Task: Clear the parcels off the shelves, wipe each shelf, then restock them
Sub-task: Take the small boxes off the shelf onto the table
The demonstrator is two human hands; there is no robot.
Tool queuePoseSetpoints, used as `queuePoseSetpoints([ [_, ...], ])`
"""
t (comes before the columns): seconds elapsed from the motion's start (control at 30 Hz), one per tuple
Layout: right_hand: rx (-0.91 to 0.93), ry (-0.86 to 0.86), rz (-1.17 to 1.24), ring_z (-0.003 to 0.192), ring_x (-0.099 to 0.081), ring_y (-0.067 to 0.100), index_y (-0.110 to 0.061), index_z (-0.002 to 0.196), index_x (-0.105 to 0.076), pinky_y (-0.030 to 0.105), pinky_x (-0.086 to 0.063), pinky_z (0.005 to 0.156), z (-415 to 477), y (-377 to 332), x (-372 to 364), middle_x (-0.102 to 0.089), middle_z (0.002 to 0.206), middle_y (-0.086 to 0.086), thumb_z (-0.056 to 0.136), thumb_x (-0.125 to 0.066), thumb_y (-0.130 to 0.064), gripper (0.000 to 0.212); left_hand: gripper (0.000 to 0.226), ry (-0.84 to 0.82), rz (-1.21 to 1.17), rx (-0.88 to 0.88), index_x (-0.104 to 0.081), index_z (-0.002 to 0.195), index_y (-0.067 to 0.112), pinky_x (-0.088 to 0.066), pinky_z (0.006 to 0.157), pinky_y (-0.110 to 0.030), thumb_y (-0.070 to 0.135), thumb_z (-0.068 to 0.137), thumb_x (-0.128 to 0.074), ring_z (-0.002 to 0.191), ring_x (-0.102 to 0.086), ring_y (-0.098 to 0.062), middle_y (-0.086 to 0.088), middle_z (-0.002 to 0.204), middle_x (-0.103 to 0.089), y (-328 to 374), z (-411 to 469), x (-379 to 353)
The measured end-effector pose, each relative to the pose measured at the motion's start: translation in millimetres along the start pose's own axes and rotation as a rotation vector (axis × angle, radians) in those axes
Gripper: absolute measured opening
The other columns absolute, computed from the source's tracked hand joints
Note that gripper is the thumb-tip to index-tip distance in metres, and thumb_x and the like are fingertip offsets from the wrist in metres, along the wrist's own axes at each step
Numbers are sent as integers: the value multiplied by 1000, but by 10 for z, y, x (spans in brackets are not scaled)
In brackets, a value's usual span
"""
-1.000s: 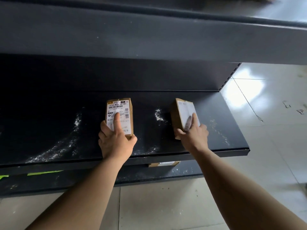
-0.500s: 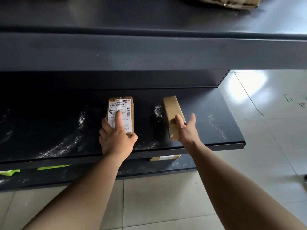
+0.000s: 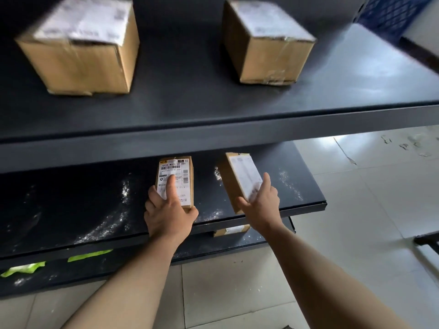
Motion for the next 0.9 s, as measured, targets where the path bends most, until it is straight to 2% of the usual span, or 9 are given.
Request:
queuePoseSetpoints([
  [0.13,6,51,-69,122,-37,31,-19,152,-4,45,-33,104,-402,-100,326,-38,136,12,82,-70,-46,100,98,-54,32,-55,4,148,33,-38,101,-44,50,79,-64,120,-33,-33,-18,145,-10,84,-306,328],
  [0.3,-96,124,-45,124,-38,30,-24,150,-13,48,-38,106,-965,-212,782,-40,137,9,78,-71,-52,97,100,-185,-10,-94,13,144,38,-34,105,-43,52,80,-62,124,-26,-30,-8,146,2,259,-761,672],
  [0.47,-219,235,-38,119,-40,27,-24,149,-18,41,-42,101,-1692,-237,1361,-42,132,10,80,-67,-52,89,94,-246,5,-237,7,145,38,-33,106,-43,55,81,-60,128,-27,-33,-10,147,3,667,-1372,1047],
  [0.57,-278,288,-20,115,-40,26,-26,144,-25,43,-44,100,-2073,-235,1668,-41,128,10,81,-66,-49,78,92,-274,35,-317,5,146,35,-33,104,-41,54,82,-57,126,-28,-32,-10,145,5,842,-1749,1209],
  [0.73,-275,368,-33,116,-38,28,-32,145,-23,46,-40,102,-2596,-247,2280,-40,128,11,84,-61,-48,73,95,-273,68,-447,9,147,32,-34,103,-38,58,82,-55,124,-29,-31,-12,143,6,1238,-2144,1569],
  [0.9,-317,465,-88,124,-33,33,-33,149,-17,46,-34,107,-3114,-172,2915,-34,137,14,86,-56,-51,76,94,-256,50,-614,10,147,33,-33,106,-44,58,83,-56,126,-28,-35,-13,145,7,1736,-2519,1925],
])
Point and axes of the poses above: each hand's wrist, its own z-axis towards the middle knuckle, its own x-axis out of the back of the hand, y = z × x, the point moved 1 cm from there along z, towards the middle knuckle
